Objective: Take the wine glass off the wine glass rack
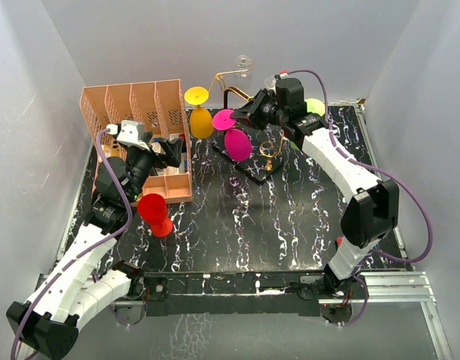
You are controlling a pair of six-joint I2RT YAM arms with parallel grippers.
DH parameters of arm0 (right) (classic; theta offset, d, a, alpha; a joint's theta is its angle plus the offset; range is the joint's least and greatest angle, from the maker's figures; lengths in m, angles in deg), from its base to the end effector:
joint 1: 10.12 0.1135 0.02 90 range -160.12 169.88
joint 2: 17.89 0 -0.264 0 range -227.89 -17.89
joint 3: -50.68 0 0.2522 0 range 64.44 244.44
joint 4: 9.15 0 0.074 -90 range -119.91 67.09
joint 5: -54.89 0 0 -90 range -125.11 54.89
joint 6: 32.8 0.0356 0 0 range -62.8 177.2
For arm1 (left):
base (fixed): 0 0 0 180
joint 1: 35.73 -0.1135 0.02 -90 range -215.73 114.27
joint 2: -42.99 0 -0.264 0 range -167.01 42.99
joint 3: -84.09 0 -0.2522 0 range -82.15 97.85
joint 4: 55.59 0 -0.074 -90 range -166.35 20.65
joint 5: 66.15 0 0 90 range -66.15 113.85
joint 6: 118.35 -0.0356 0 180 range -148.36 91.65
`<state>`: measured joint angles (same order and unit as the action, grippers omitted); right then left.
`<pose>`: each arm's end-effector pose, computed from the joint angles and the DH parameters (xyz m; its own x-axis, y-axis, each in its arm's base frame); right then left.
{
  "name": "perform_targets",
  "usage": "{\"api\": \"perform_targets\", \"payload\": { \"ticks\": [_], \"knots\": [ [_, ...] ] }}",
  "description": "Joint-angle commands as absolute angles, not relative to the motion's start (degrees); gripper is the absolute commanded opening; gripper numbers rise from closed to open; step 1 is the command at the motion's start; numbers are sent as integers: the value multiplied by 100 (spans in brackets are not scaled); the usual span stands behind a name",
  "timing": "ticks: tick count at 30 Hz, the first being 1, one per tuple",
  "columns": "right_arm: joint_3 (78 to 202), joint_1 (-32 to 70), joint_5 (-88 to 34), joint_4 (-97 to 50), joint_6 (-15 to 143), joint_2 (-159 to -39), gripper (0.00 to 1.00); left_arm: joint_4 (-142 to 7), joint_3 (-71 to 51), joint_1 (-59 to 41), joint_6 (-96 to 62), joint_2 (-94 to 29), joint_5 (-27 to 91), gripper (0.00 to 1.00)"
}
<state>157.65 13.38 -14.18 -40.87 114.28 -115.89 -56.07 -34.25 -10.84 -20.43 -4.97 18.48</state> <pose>0.3661 0.1731 0.3728 -0.7590 0.5249 -0.3852 -0.0689 0.5236 0.8492 0.1781 -0.0790 0.3943 0.1591 -0.2251 -0.9613 0.3618 0.9192 -0.1553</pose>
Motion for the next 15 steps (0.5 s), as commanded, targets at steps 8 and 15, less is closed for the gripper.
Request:
{"api": "perform_targets", "payload": {
  "ticks": [8, 15],
  "knots": [
    [15798, 1316, -1770, -3984, 12833, -11346, 8, -5460, -3377, -1064, -2075, -499, 1915, 97],
    [15676, 1292, -1750, -4003, 13016, -11144, 8, -5458, -3379, -1043, -2071, -515, 1921, 97]
  ]
}}
